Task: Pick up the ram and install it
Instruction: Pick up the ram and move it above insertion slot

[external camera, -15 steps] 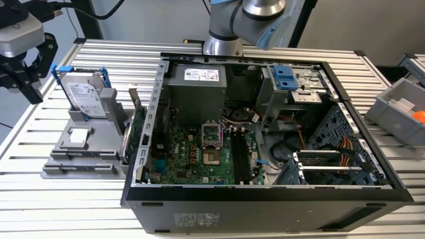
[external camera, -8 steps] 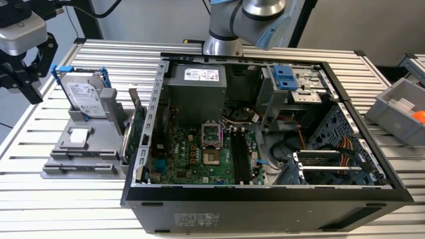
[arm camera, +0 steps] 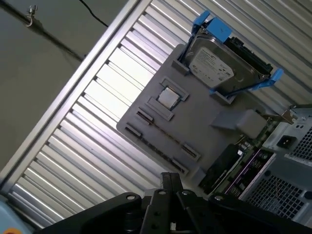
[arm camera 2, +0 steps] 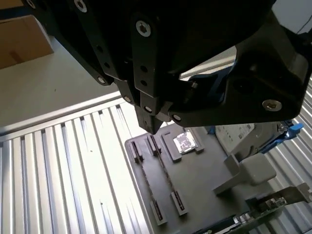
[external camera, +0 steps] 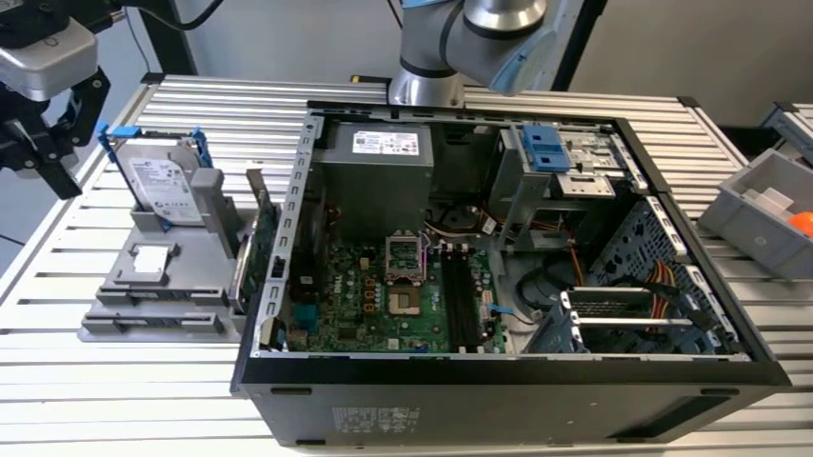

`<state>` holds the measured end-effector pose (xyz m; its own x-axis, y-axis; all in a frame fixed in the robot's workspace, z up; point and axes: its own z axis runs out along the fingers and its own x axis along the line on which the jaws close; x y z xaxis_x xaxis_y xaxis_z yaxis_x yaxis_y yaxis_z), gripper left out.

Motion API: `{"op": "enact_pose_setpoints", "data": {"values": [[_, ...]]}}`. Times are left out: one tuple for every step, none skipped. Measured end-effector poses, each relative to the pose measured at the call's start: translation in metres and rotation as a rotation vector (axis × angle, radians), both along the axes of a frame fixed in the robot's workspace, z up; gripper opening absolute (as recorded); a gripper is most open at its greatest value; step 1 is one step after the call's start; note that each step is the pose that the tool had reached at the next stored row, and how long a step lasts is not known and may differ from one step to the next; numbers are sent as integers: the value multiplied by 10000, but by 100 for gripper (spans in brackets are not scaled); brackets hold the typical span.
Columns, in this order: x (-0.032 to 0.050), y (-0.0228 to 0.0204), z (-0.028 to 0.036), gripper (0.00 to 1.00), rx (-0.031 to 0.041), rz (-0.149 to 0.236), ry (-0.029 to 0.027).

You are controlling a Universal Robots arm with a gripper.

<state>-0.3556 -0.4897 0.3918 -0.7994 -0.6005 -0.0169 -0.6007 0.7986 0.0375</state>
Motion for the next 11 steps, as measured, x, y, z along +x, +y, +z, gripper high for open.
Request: {"op": "enact_pose_setpoints", "data": {"values": [[0,0,0,0,1,90,0],[0,0,0,0,0,183,0],[0,0,0,0,0,269,0],[0,0,0,0,0,359,0],[0,0,0,0,0,448,0],[0,0,0,0,0,526,0],[0,0,0,0,0,577,0],[0,0,0,0,0,627,0],[0,0,0,0,0,677,-2],[0,0,0,0,0,735,-10],[1,0,0,0,-1,794,-21]]}}
